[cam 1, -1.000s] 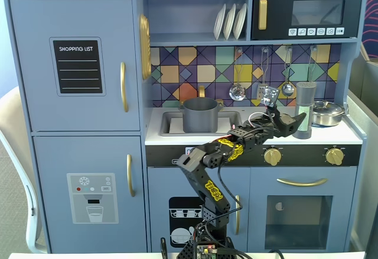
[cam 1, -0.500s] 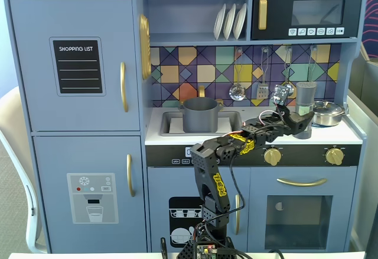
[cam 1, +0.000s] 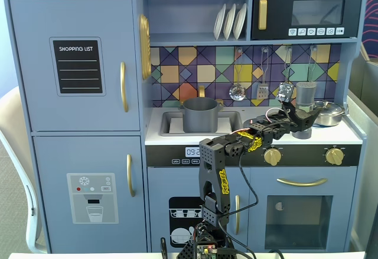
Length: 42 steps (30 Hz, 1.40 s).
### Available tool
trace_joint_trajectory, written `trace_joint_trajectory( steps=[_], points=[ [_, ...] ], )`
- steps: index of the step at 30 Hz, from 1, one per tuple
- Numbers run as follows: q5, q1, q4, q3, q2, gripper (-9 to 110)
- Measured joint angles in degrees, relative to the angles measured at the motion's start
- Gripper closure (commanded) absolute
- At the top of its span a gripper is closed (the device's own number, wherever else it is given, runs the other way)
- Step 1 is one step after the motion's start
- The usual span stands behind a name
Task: Put salt in the gray recipient
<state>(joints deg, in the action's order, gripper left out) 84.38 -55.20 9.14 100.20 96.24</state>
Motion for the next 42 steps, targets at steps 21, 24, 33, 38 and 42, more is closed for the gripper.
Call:
trace_joint_trajectory(
  steps=[21, 24, 33, 38, 42],
  points=[
    [1.05, 1.49, 0.00, -12.13, -11.16, 55],
    [1.14, 1.93, 0.00, -12.13, -11.34, 57],
    [2.81, 2.64, -2.02, -13.71, -11.34, 101],
    [2.64, 2.90, -2.02, -13.71, -11.34, 101],
    [2.37, 2.90, -2.02, -13.71, -11.34, 101]
  ],
)
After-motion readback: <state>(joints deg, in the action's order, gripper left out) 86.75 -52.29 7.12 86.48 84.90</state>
